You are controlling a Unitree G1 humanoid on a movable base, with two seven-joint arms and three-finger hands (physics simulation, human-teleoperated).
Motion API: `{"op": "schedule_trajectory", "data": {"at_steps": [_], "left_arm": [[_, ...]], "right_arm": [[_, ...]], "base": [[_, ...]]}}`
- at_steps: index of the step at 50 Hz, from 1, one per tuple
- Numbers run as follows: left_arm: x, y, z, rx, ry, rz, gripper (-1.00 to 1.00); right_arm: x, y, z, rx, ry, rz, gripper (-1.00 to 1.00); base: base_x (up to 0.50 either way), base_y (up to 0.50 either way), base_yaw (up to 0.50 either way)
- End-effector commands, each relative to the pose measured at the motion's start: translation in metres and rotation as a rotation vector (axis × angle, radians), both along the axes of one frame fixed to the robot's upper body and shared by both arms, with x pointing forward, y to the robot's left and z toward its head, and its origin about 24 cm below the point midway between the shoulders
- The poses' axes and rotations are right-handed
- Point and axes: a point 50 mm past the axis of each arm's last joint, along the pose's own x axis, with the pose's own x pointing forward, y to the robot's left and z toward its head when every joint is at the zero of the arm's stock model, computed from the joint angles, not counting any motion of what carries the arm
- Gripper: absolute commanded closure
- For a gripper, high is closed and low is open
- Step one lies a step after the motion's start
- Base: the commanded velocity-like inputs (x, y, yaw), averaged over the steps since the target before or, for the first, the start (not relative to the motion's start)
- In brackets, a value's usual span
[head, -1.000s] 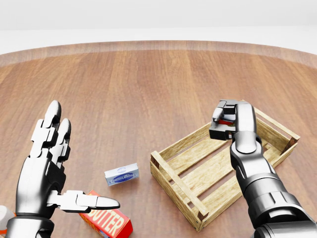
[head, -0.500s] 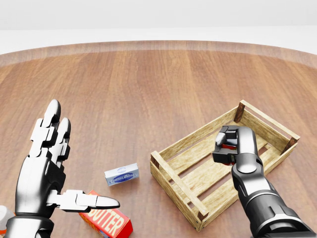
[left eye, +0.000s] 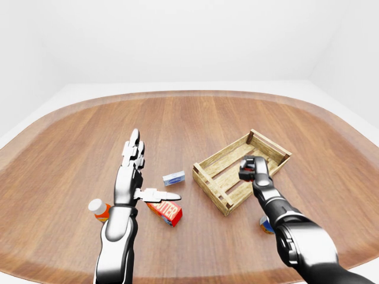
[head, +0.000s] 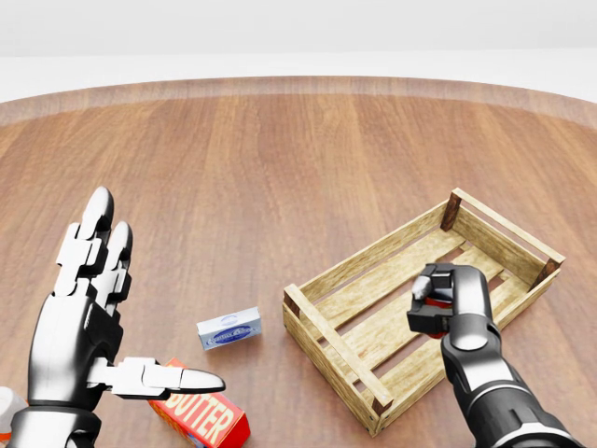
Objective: Pick up the tomato sauce, and put it in the wooden tray.
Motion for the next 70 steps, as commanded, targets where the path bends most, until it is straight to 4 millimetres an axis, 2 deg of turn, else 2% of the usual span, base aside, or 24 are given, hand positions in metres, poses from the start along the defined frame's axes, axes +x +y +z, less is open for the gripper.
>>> {"op": "schedule_trajectory", "data": {"at_steps": [1,41,70], "left_arm": [[-0.0005,0.0,0.0022,0.0,-0.01,0.0,-1.0],[-0.0003,-0.0004,0.0005,0.001,-0.002,-0.001,-1.0],[-0.0009,-0.0007,0.0006,0.002,-0.003,-0.002,-1.0]], "right_arm": [[-0.0027,-0.003,-0.002,-0.012,0.001,-0.012,1.0],[-0.0032,-0.0048,-0.0023,-0.015,0.002,-0.02,1.0],[0.0022,-0.0035,0.0059,-0.013,-0.037,-0.035,1.0]], "base": [[0.0,0.0,0.0],[0.0,0.0,0.0],[0.0,0.0,0.0]]}}
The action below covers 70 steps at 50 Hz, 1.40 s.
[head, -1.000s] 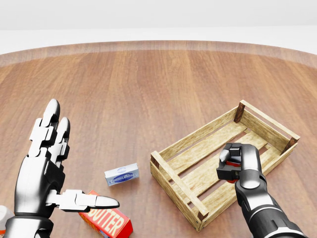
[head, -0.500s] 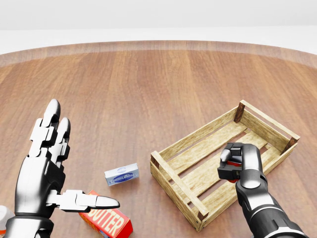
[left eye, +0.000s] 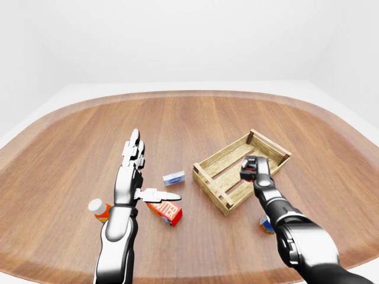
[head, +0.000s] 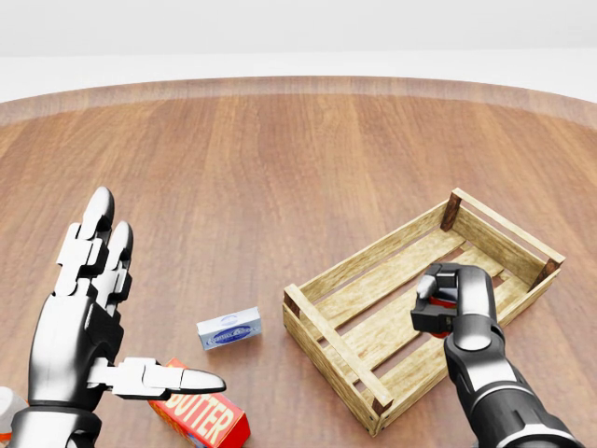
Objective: Pick up the tomato sauce, and put it in the wooden tray.
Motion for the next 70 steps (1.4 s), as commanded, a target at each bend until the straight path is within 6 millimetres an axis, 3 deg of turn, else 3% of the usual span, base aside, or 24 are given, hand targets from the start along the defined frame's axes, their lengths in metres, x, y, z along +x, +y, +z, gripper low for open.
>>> {"op": "schedule_trajectory", "data": {"at_steps": [1,13,14,15,16,40,51,56,62,64,66,70], "left_arm": [[0.0,0.0,0.0,0.0,-0.001,-0.001,-1.0],[0.0,0.0,0.0,-0.002,0.001,0.001,-1.0],[0.0,0.0,-0.001,-0.001,0.003,0.001,-1.0],[0.0,0.0,0.0,-0.002,0.002,0.001,-1.0],[0.0,0.0,0.0,-0.002,0.002,0.0,-1.0],[0.0,0.001,0.001,-0.002,-0.004,0.001,-1.0],[0.0,0.001,0.002,-0.002,-0.01,0.002,-1.0],[0.0,0.002,0.004,-0.003,-0.017,0.003,-1.0],[0.0,0.002,0.005,-0.004,-0.023,0.003,-1.0],[0.0,0.002,0.005,-0.004,-0.023,0.003,-1.0],[-0.001,0.002,0.008,-0.004,-0.035,0.003,-1.0],[-0.002,0.002,0.009,-0.005,-0.04,0.003,-1.0]], "right_arm": [[0.003,0.001,0.006,-0.017,-0.03,-0.006,1.0],[0.004,0.002,0.007,-0.021,-0.032,-0.003,1.0],[0.004,0.002,0.007,-0.02,-0.032,-0.007,-0.09],[0.004,0.002,0.007,-0.023,-0.032,-0.009,-0.62],[0.004,0.001,0.007,-0.027,-0.034,-0.012,-1.0],[0.003,-0.001,0.005,-0.014,-0.03,-0.018,-1.0],[0.006,-0.002,0.013,-0.004,-0.074,-0.006,-1.0],[0.015,-0.003,0.044,0.027,-0.239,0.04,-1.0],[0.011,0.001,0.081,0.039,-0.449,0.104,-1.0],[0.01,0.001,0.083,0.039,-0.457,0.106,-1.0],[0.0,0.006,0.108,0.044,-0.596,0.156,-1.0],[-0.01,0.011,0.124,0.043,-0.681,0.192,-1.0]], "base": [[0.0,0.0,0.0],[0.0,0.0,0.0],[0.0,0.0,0.0],[0.0,0.0,0.0],[0.0,0.0,0.0],[0.0,0.0,0.0],[0.0,0.0,0.0],[0.0,0.0,0.0],[0.0,0.0,0.0],[0.0,0.0,0.0],[0.0,0.0,0.0],[0.0,0.0,0.0]]}}
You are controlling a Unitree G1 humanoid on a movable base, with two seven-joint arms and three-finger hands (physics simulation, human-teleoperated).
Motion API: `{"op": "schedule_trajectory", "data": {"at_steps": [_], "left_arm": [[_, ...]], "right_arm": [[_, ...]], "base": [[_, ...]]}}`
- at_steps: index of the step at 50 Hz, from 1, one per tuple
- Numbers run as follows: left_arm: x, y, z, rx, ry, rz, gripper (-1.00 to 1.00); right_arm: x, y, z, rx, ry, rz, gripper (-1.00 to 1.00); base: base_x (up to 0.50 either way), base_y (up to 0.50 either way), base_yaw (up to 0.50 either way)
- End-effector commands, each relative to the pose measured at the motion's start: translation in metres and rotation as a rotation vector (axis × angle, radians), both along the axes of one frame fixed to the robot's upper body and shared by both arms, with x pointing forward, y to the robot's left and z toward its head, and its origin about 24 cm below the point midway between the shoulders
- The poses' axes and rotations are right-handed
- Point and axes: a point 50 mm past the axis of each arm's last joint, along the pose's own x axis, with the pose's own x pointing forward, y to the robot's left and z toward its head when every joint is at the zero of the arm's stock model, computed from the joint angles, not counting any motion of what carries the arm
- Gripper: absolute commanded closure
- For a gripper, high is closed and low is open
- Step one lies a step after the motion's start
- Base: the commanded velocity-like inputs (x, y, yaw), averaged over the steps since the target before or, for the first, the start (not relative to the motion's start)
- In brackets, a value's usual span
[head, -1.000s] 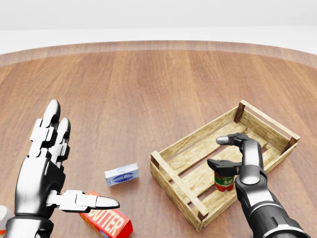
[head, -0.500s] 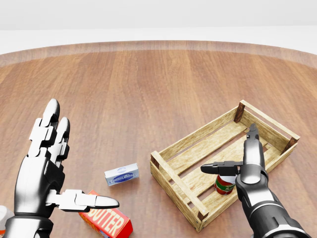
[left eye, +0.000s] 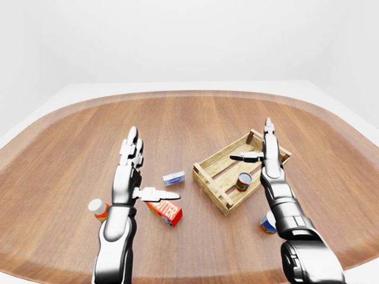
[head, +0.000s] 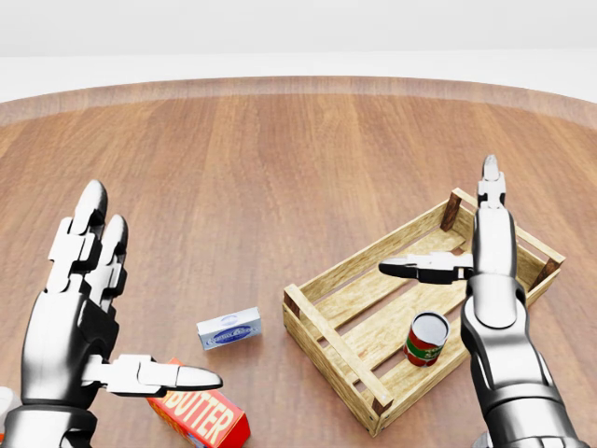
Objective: Pick up the tomato sauce, and put it in the wooden tray.
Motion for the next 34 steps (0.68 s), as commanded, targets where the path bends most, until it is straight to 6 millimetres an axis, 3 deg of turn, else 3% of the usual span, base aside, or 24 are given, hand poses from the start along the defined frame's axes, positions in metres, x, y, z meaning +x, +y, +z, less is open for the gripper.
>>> {"op": "schedule_trajectory", "data": {"at_steps": [1,10,21,34], "left_arm": [[-0.001,0.0,0.003,-0.001,-0.014,0.0,-1.0],[-0.002,0.001,0.003,-0.003,-0.014,0.0,-1.0],[-0.001,0.0,0.001,-0.003,-0.003,0.001,-1.0],[-0.001,0.0,0.001,-0.004,-0.005,0.001,-1.0]], "right_arm": [[-0.024,0.01,0.057,0.0,-0.305,0.105,-1.0],[-0.053,0.017,0.092,-0.009,-0.493,0.164,-1.0],[-0.086,0.019,0.116,0.005,-0.547,0.195,-1.0],[-0.145,0.032,0.16,-0.043,-0.794,0.283,-1.0]], "base": [[0.0,0.0,0.0],[0.0,0.0,0.0],[0.0,0.0,0.0],[0.0,0.0,0.0]]}}
